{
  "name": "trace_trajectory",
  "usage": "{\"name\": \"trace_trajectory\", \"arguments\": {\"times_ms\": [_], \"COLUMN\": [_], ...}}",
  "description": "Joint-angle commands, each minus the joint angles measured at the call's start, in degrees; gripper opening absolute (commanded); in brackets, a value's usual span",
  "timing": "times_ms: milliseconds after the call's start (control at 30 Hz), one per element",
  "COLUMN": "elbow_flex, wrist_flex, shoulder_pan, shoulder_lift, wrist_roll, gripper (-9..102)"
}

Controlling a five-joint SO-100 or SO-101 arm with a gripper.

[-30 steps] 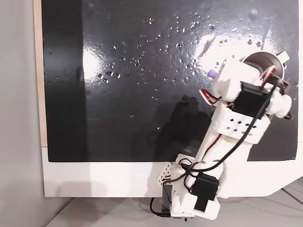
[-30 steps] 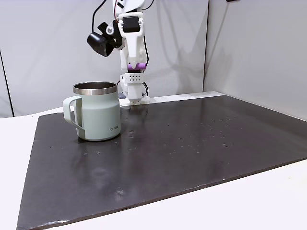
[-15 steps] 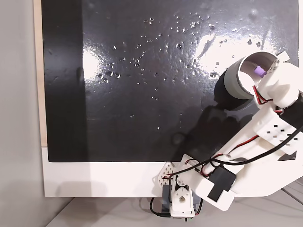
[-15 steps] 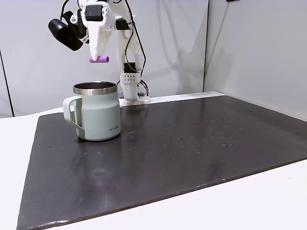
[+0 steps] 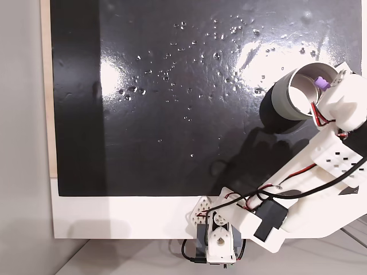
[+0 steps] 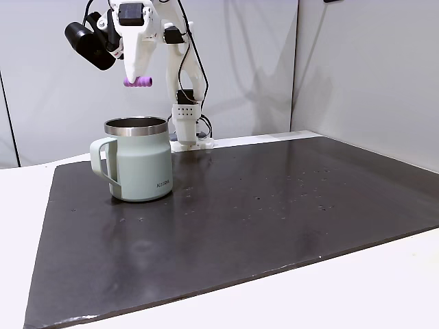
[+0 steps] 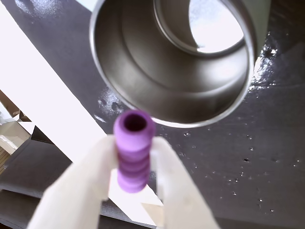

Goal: Grasp a pengrip and put it in the cup.

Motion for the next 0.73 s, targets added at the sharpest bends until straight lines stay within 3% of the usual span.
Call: {"name": "trace_trajectory", "arguments": {"times_ms": [0, 167, 700], "elbow_flex": [-3.6, -3.6, -3.6], "wrist_flex": [0.8, 0.8, 0.7], "shoulder_pan": [-0.3, -0.2, -0.4], "shoulder_lift": [0.5, 0.5, 0.4], "wrist_roll": [-0.4, 0.0, 0.3], "gripper": [22, 28, 29]}}
